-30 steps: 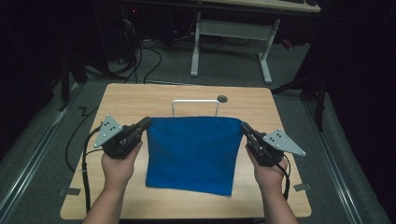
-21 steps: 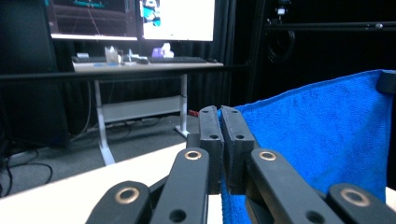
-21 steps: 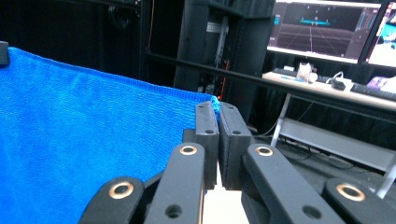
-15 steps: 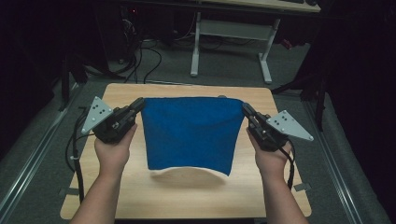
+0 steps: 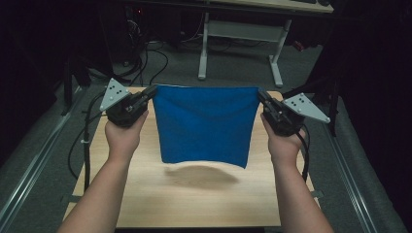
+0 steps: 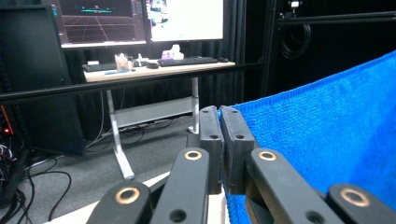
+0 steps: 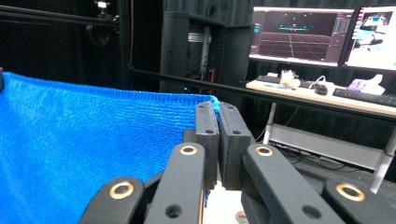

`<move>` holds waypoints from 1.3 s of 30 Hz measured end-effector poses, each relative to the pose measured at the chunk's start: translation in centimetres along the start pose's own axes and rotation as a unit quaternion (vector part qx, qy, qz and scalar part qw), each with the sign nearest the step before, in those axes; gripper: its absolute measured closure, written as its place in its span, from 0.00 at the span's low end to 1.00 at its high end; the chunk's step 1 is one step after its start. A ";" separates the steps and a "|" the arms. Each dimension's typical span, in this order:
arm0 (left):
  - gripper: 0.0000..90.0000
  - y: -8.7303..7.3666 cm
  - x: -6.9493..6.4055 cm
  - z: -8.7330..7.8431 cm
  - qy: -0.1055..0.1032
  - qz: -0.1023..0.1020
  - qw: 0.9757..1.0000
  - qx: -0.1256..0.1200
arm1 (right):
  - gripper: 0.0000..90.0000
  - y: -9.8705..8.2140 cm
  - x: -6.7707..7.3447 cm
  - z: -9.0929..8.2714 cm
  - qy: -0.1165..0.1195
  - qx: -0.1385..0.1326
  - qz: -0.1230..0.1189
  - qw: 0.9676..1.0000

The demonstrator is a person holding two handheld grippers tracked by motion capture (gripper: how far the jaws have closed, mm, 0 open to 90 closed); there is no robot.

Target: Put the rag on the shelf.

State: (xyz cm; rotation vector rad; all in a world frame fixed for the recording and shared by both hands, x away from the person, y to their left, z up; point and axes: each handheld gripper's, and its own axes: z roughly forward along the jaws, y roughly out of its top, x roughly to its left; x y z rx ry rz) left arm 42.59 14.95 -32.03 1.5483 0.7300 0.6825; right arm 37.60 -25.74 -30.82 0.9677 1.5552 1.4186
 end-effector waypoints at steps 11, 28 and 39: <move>0.98 2.5 1.6 2.9 0.028 0.020 0.999 0.002 | 0.99 1.0 -2.1 4.5 -0.014 0.011 0.007 1.000; 0.98 0.5 5.2 9.8 0.068 0.022 0.994 0.080 | 0.99 0.4 -4.6 11.9 -0.032 0.074 -0.003 0.997; 0.98 -6.0 6.1 10.7 0.044 -0.028 0.987 0.153 | 0.99 -4.9 -4.6 14.1 -0.019 0.146 0.004 0.989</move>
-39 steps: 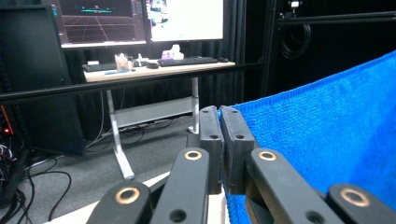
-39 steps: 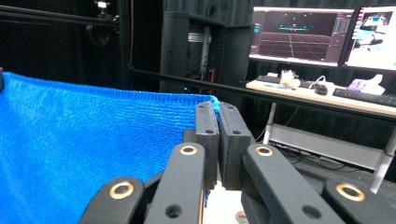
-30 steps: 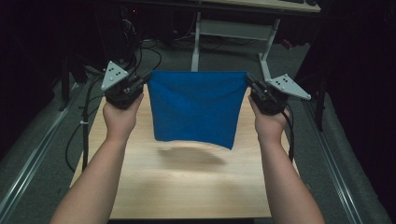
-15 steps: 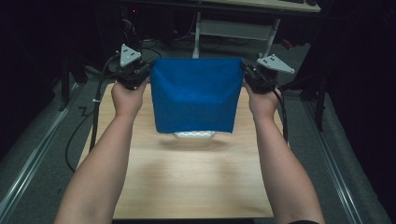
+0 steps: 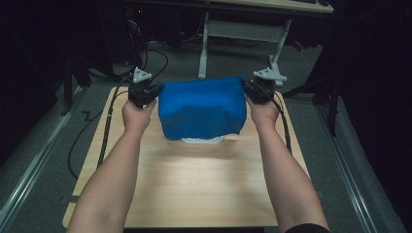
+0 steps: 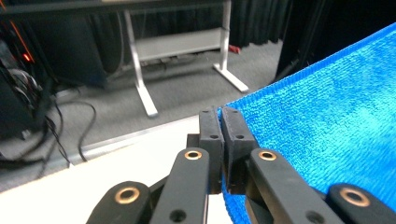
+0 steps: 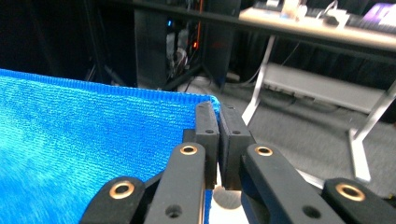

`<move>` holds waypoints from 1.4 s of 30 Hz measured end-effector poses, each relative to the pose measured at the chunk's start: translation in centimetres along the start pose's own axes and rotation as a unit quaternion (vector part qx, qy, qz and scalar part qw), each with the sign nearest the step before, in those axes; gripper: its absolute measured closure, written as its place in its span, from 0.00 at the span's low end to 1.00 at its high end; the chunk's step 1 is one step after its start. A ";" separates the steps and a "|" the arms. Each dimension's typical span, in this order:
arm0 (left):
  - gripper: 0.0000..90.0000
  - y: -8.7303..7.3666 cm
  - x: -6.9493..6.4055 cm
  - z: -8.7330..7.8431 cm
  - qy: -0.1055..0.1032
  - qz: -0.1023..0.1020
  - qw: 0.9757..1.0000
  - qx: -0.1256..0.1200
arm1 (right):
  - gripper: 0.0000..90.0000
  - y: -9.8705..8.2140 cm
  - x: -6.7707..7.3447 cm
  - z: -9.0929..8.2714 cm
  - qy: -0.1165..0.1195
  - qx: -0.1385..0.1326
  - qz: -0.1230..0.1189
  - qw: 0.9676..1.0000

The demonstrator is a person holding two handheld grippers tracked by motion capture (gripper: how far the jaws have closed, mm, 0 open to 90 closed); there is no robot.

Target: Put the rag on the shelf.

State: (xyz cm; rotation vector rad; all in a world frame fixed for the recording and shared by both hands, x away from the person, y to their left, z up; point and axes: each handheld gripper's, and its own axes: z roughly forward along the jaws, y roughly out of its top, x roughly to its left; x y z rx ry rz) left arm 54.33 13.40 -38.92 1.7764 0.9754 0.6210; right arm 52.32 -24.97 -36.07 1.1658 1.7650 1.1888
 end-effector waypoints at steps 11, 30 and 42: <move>0.98 -5.5 -0.3 1.6 -0.043 -0.038 0.996 0.067 | 0.99 -5.9 0.0 0.8 0.020 0.054 0.019 0.998; 0.97 -10.1 -0.9 3.0 -0.097 -0.094 0.986 0.097 | 0.98 -11.6 0.2 1.3 0.048 0.097 0.062 0.992; 0.81 -10.4 -0.9 2.7 -0.087 -0.101 0.987 0.093 | 0.82 -12.0 0.1 1.5 0.044 0.108 0.068 0.991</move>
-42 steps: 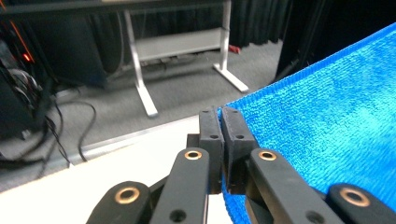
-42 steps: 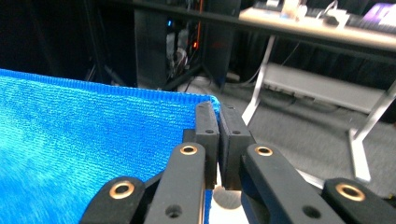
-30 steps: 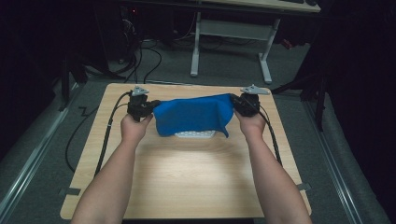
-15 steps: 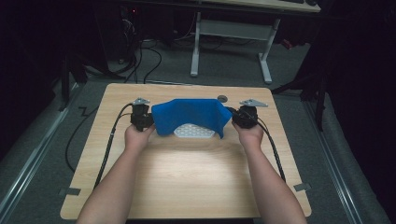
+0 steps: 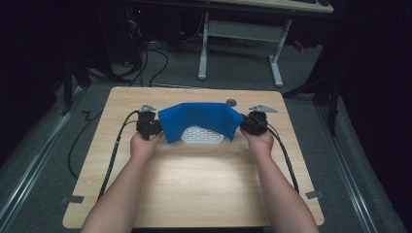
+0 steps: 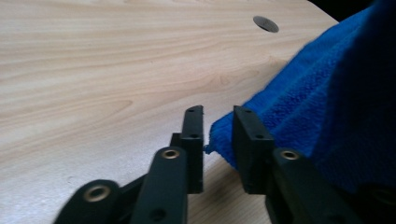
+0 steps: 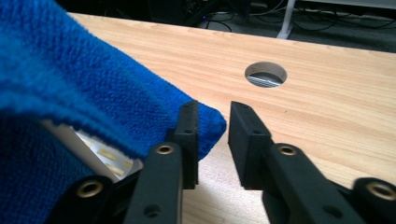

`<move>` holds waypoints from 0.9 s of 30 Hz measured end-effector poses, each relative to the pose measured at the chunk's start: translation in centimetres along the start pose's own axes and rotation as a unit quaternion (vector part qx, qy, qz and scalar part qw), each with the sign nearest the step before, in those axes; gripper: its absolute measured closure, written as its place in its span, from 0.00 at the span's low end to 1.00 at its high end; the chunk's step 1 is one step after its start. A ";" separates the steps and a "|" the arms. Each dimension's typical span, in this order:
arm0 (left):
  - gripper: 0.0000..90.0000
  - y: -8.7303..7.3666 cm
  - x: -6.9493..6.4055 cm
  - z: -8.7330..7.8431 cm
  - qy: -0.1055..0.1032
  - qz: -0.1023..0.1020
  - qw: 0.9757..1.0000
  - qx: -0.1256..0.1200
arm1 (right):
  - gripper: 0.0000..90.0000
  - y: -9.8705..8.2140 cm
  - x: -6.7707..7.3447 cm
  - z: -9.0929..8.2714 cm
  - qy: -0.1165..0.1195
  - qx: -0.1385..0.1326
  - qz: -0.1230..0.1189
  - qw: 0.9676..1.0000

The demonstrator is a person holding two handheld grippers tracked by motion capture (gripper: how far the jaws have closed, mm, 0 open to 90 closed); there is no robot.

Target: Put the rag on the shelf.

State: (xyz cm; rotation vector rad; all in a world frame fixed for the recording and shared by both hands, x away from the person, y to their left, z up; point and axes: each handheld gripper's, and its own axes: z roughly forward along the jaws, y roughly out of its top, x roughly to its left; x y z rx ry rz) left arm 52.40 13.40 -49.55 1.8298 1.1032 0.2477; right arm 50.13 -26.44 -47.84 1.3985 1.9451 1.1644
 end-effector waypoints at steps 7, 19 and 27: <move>0.74 0.5 0.3 -1.1 0.013 -0.010 1.000 -0.024 | 0.79 0.9 -0.3 -0.9 -0.011 -0.017 -0.002 1.000; 0.70 1.5 0.7 -3.1 0.038 -0.007 0.998 -0.046 | 0.72 2.2 -0.8 -2.3 -0.029 -0.035 -0.006 0.999; 0.70 2.1 0.7 -4.3 0.048 -0.004 0.997 -0.059 | 0.64 3.0 -0.8 -3.1 -0.030 -0.042 -0.007 0.999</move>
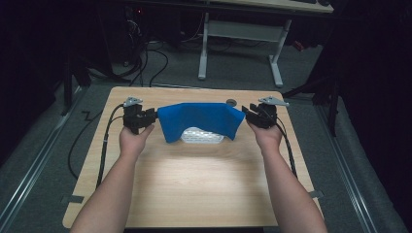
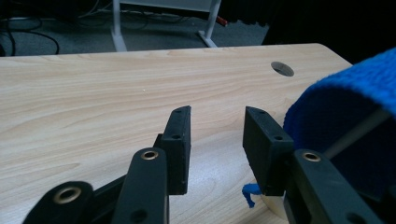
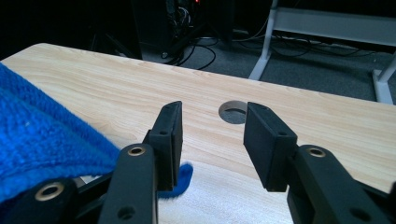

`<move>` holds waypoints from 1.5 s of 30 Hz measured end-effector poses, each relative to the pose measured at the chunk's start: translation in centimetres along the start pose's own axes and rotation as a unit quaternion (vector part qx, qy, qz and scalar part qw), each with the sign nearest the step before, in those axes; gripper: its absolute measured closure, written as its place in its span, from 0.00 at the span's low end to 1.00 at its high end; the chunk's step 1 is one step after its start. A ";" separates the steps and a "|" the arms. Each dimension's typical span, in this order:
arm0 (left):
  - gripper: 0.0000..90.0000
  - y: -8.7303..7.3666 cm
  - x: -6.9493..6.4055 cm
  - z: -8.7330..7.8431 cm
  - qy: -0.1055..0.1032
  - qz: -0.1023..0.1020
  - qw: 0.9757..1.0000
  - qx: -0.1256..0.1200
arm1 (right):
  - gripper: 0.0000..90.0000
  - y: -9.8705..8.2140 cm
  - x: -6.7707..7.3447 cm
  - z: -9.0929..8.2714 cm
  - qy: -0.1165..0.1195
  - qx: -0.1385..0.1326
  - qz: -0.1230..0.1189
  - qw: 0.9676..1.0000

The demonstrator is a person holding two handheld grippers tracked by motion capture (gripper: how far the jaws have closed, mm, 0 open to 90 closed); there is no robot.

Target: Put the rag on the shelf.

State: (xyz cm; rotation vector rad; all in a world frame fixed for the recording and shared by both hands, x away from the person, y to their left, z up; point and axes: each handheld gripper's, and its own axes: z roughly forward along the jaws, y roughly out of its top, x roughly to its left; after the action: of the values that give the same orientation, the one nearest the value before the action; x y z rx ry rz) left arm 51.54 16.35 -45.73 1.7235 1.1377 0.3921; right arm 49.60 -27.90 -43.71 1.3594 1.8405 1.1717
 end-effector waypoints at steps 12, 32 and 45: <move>0.67 0.4 0.5 -1.4 0.021 0.019 1.000 -0.001 | 0.62 0.7 -0.2 -0.9 -0.008 -0.002 -0.013 1.000; 0.62 -3.0 -0.5 -6.9 0.029 0.042 0.999 -0.019 | 0.60 -1.4 0.7 -5.2 -0.023 -0.012 -0.058 0.998; 0.55 -10.0 -5.0 -10.9 0.007 0.078 0.997 0.009 | 0.56 -5.7 4.6 -10.2 -0.005 -0.021 -0.096 0.995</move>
State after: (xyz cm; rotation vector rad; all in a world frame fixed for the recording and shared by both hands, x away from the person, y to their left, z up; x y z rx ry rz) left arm 36.35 18.91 -48.16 1.8339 1.0229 0.4912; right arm 37.02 -27.35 -43.84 1.1356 1.8817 1.0943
